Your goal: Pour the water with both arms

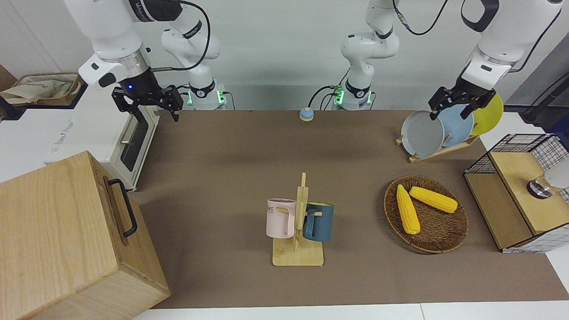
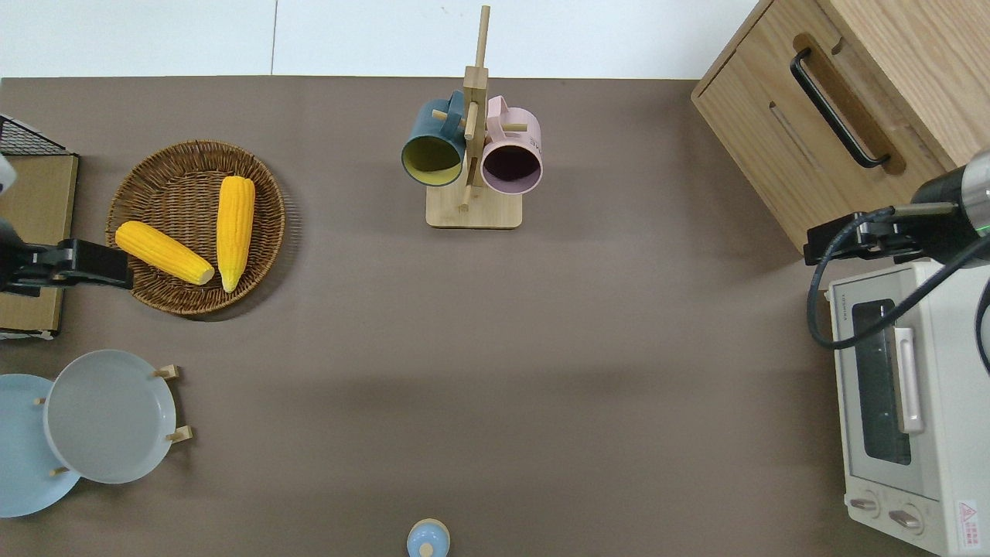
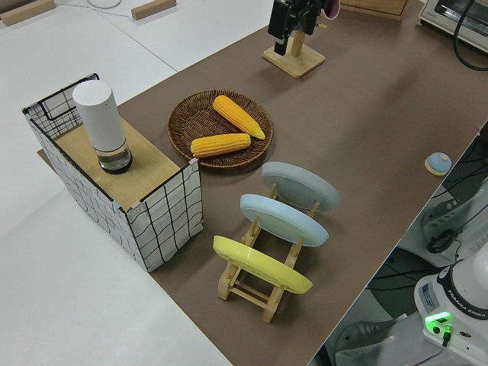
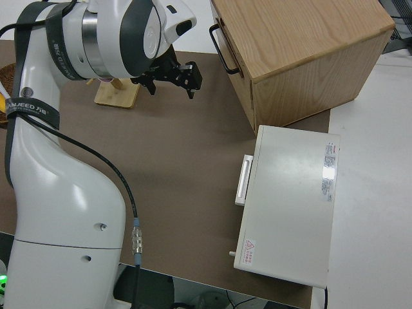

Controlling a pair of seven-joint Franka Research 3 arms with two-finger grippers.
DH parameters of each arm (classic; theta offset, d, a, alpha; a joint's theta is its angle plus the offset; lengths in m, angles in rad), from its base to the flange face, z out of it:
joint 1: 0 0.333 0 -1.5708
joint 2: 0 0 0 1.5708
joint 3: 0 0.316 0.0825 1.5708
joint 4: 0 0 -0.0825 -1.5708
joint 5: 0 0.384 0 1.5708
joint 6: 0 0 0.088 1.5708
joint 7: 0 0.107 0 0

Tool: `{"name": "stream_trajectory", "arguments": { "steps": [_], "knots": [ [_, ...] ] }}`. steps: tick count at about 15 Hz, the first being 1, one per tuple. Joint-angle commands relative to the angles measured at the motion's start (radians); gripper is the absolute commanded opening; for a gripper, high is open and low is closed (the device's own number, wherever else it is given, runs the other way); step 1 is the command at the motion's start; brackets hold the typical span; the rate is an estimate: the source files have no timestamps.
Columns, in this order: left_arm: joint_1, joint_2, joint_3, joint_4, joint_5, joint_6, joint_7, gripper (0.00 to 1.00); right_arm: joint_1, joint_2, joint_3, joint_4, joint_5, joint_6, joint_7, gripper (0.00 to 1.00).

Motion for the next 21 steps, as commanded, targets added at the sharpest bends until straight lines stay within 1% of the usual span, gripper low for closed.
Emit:
{"name": "stream_trajectory", "arguments": {
  "steps": [1,3,5,8,10,13,15,17,19,21],
  "knots": [
    [0.084,0.007,0.014,0.001,0.013,0.040,0.139,1.00,0.038,0.013,0.008,-0.042,0.016,0.053,-0.022,0.987],
    [0.136,0.021,0.014,0.001,0.013,0.052,0.218,1.00,0.079,0.051,0.008,-0.050,0.016,0.066,-0.019,0.990],
    [0.208,0.035,0.014,0.003,0.004,0.084,0.309,1.00,0.138,0.093,0.008,-0.054,0.014,0.092,0.003,0.987],
    [0.292,0.059,0.015,0.003,0.001,0.153,0.432,1.00,0.220,0.134,0.008,-0.074,0.016,0.184,0.063,0.987],
    [0.351,0.079,0.014,0.003,-0.013,0.204,0.492,1.00,0.277,0.177,0.008,-0.076,0.014,0.244,0.105,0.987],
    [0.417,0.107,0.014,0.003,-0.031,0.275,0.597,1.00,0.346,0.246,0.008,-0.076,-0.003,0.365,0.172,0.987],
    [0.461,0.131,0.014,0.003,-0.098,0.334,0.631,1.00,0.362,0.288,0.008,-0.074,-0.014,0.453,0.175,0.983],
    [0.484,0.154,0.014,0.003,-0.169,0.399,0.676,1.00,0.383,0.341,0.008,-0.068,-0.076,0.531,0.196,0.979],
    [0.503,0.174,0.014,0.001,-0.218,0.481,0.693,1.00,0.389,0.360,0.008,-0.066,-0.167,0.618,0.216,0.975],
    [0.506,0.196,0.012,0.000,-0.253,0.563,0.703,1.00,0.393,0.375,0.008,-0.062,-0.227,0.666,0.234,0.971]
  ]
}}
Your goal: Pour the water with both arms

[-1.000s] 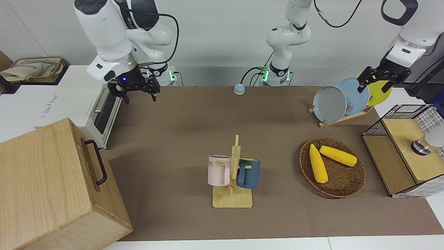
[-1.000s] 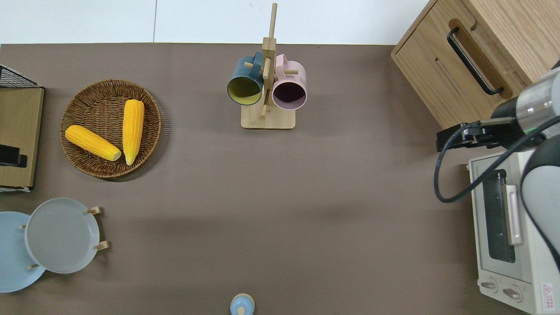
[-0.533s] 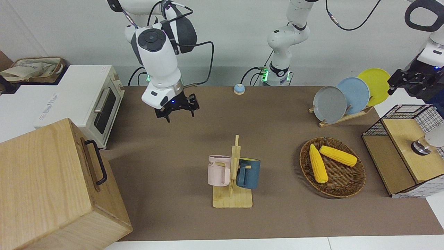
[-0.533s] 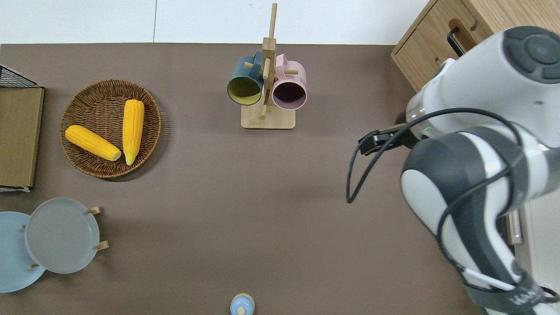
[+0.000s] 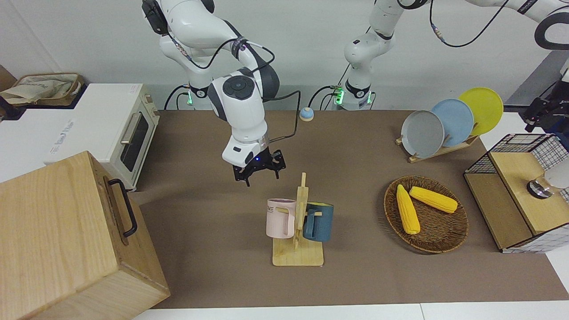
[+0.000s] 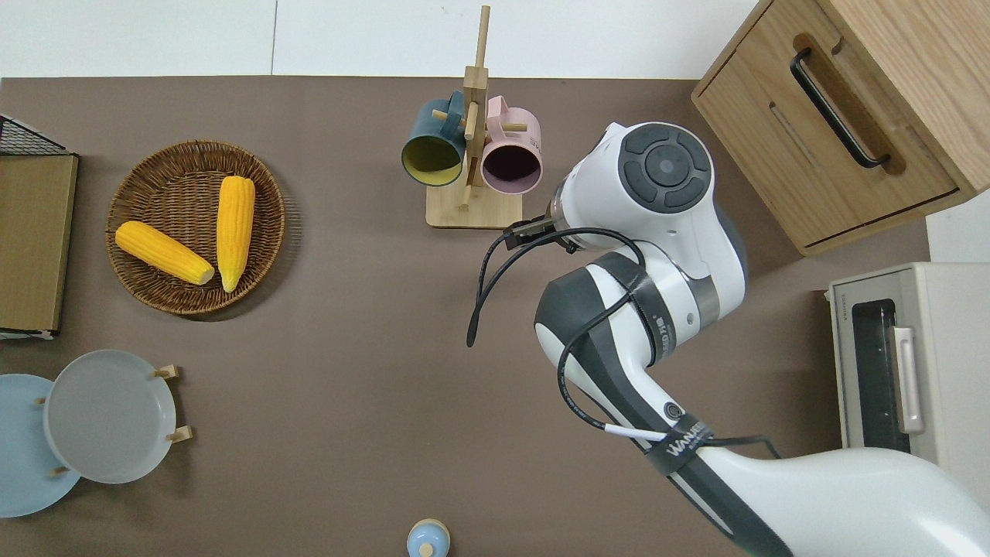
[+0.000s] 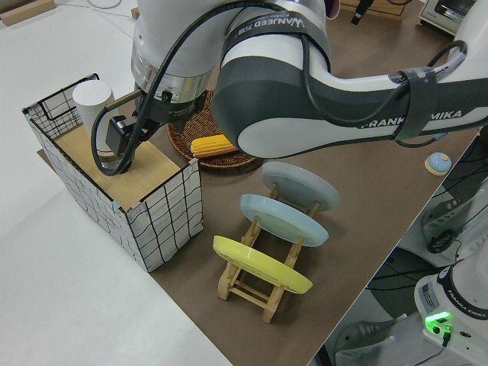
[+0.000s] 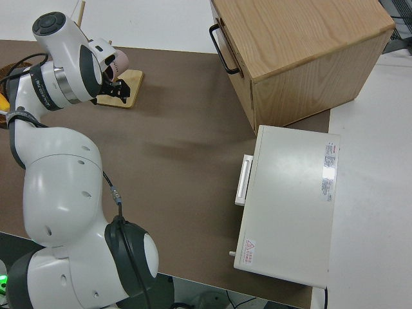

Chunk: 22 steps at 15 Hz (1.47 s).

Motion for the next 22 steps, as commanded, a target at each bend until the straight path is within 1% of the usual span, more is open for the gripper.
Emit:
{"name": "stream_trajectory", "arguments": {
  "steps": [1,5,7,9,10,11,12,13,14,15,16,17,18,19,20,21,22],
  "knots": [
    [0.014,0.038,-0.010,0.002,-0.077,0.129,0.038,1.00,0.009,0.028,-0.002,0.028,-0.094,0.094,0.066,0.969],
    [0.023,0.096,-0.010,0.000,-0.232,0.223,0.091,1.00,0.020,0.051,-0.002,0.045,-0.207,0.220,0.138,0.960],
    [0.023,0.124,-0.019,0.000,-0.298,0.272,0.108,1.00,0.028,0.065,-0.002,0.067,-0.224,0.237,0.160,0.952],
    [0.019,0.141,-0.027,0.000,-0.372,0.298,0.110,1.00,0.035,0.077,-0.003,0.087,-0.261,0.239,0.161,0.883],
    [0.014,0.150,-0.028,0.000,-0.396,0.318,0.110,1.00,0.035,0.077,-0.005,0.090,-0.296,0.254,0.161,0.802],
    [0.010,0.161,-0.031,0.000,-0.400,0.361,0.110,1.00,0.034,0.077,-0.005,0.090,-0.313,0.263,0.160,0.681],
    [0.010,0.173,-0.048,0.002,-0.398,0.387,0.116,1.00,0.034,0.077,-0.009,0.090,-0.348,0.265,0.160,0.560],
    [0.011,0.181,-0.054,0.003,-0.401,0.399,0.131,1.00,0.031,0.079,-0.010,0.090,-0.377,0.265,0.161,0.492],
    [0.010,0.188,-0.059,0.005,-0.401,0.416,0.155,1.00,0.028,0.080,-0.008,0.090,-0.385,0.274,0.163,0.375],
    [0.013,0.190,-0.067,0.005,-0.401,0.424,0.160,0.99,0.023,0.083,-0.009,0.090,-0.385,0.302,0.163,0.258],
    [0.013,0.192,-0.068,0.005,-0.401,0.430,0.160,0.99,0.020,0.087,-0.008,0.090,-0.385,0.306,0.164,0.187],
    [0.013,0.192,-0.070,0.005,-0.403,0.445,0.157,0.99,0.020,0.088,-0.008,0.091,-0.385,0.308,0.164,0.084],
    [0.016,0.193,-0.071,0.005,-0.403,0.447,0.159,0.99,0.020,0.088,-0.008,0.091,-0.384,0.308,0.164,0.028],
    [0.017,0.196,-0.074,0.005,-0.404,0.447,0.159,0.96,0.020,0.088,-0.008,0.091,-0.384,0.308,0.164,0.001],
    [0.020,0.201,-0.076,0.005,-0.409,0.447,0.159,0.88,0.020,0.090,-0.008,0.091,-0.384,0.308,0.164,0.000],
    [0.020,0.201,-0.076,0.005,-0.432,0.447,0.159,0.75,0.020,0.090,-0.008,0.091,-0.384,0.308,0.164,0.000],
    [0.022,0.204,-0.074,0.005,-0.462,0.452,0.162,0.57,0.020,0.090,-0.008,0.091,-0.384,0.308,0.164,0.000]
  ]
}}
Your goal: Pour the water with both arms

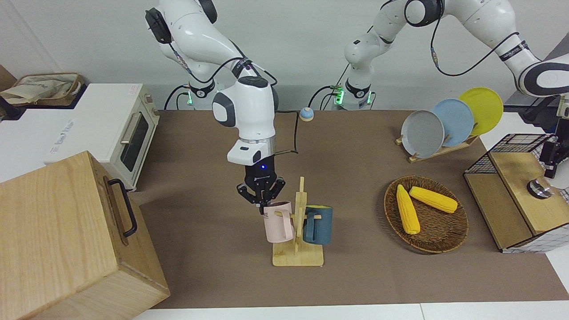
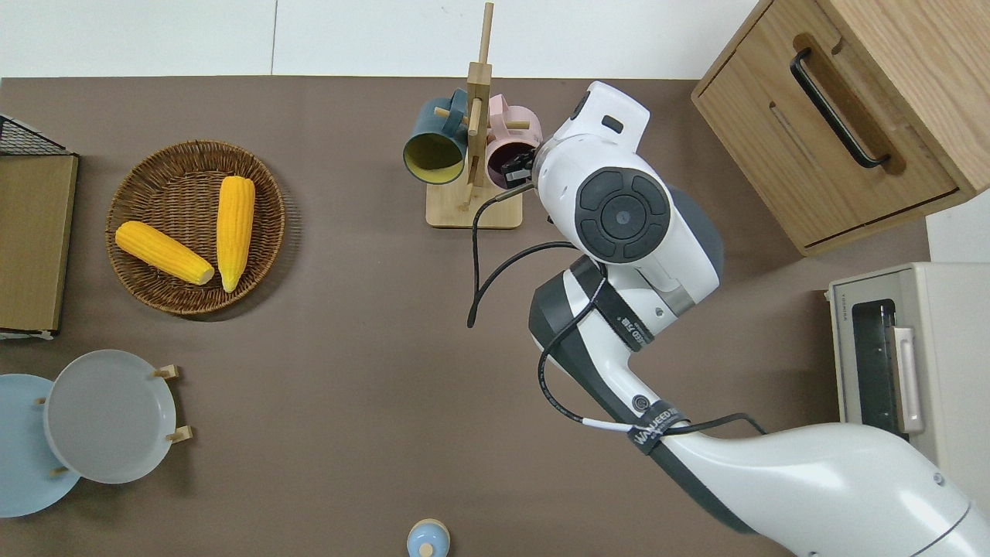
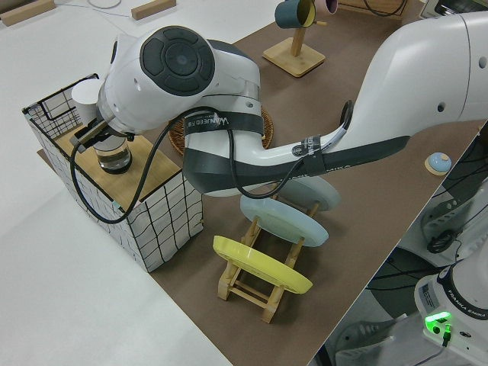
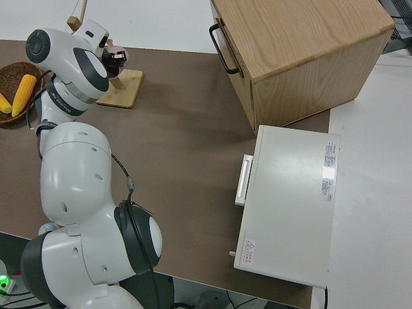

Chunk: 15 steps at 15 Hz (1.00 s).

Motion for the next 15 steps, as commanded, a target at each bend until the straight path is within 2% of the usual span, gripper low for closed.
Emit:
{"name": "stream_trajectory", "arguments": {
  "steps": [1,3,4,7,11,15],
  "knots": [
    [0.011,0.020,-0.011,0.006,-0.069,0.037,0.031,0.46,-0.007,0.020,0.011,0.022,-0.022,0.021,0.024,0.000],
    [0.009,0.031,-0.011,0.006,-0.069,0.057,0.051,0.16,-0.007,0.017,0.011,0.022,-0.021,0.017,0.022,0.000],
    [0.009,0.029,-0.011,0.006,-0.067,0.057,0.051,0.09,-0.009,0.016,0.011,0.022,-0.019,0.013,0.022,0.000],
    [0.008,0.028,-0.012,0.019,-0.067,0.057,0.036,0.08,-0.024,0.005,0.014,0.022,-0.015,0.000,0.017,0.000],
    [0.009,0.017,0.001,0.085,-0.058,-0.005,0.005,0.04,-0.044,-0.030,0.019,0.022,-0.010,-0.068,0.002,0.000],
    [0.012,-0.006,0.006,0.144,0.047,-0.127,-0.136,0.04,-0.058,-0.064,0.019,0.021,-0.002,-0.150,-0.032,0.000]
  ]
}}
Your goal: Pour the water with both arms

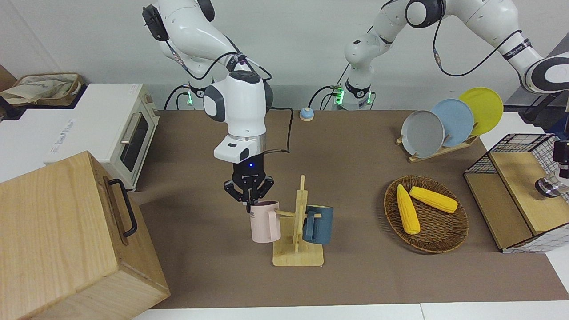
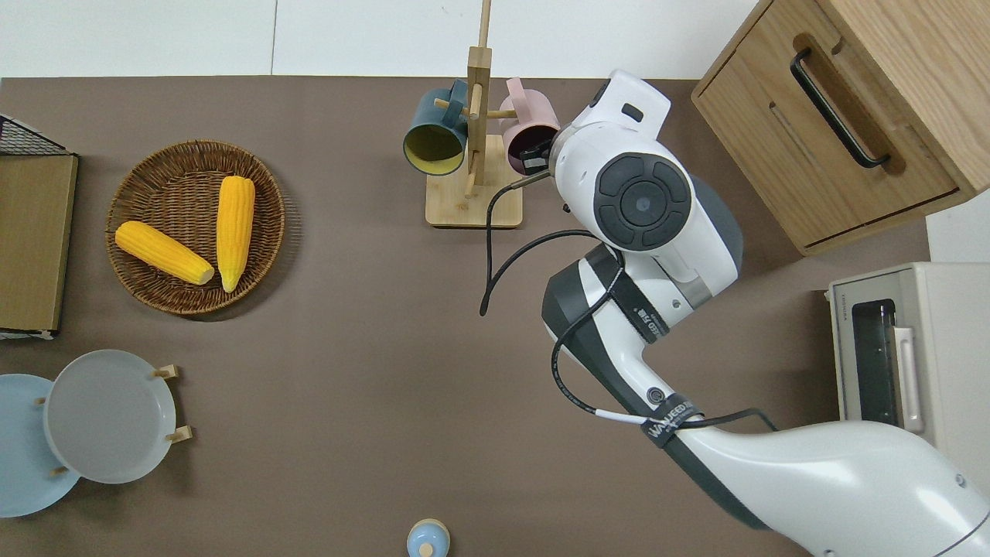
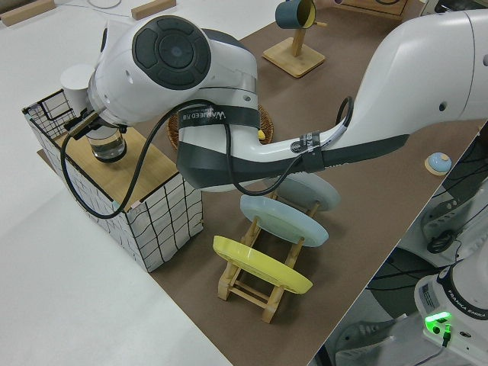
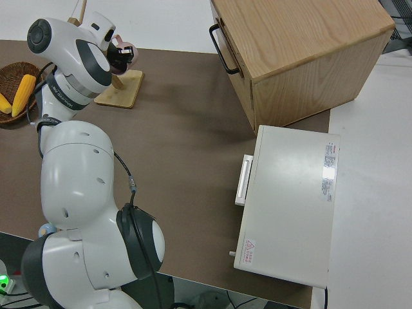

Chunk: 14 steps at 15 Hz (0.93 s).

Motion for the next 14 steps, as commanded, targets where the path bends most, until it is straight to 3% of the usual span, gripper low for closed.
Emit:
{"name": "stream_trajectory", "arguments": {
  "steps": [1,7,9,12,14],
  "knots": [
    [0.002,-0.029,-0.001,0.076,0.091,-0.104,-0.137,0.04,-0.028,-0.043,0.016,-0.004,0.002,-0.072,-0.029,0.000],
    [-0.019,-0.139,-0.021,0.074,0.214,-0.173,-0.305,0.04,-0.057,-0.086,0.016,-0.004,0.077,-0.278,-0.097,0.000],
    [-0.029,-0.171,-0.025,0.070,0.231,-0.205,-0.353,0.04,-0.059,-0.098,0.013,-0.004,0.192,-0.367,-0.103,0.000],
    [-0.047,-0.222,-0.025,0.059,0.264,-0.264,-0.408,0.04,-0.054,-0.115,0.016,-0.007,0.232,-0.512,-0.105,0.000],
    [-0.058,-0.274,-0.030,0.012,0.299,-0.276,-0.448,0.04,-0.050,-0.125,0.024,-0.012,0.342,-0.578,-0.097,0.000]
  ]
}}
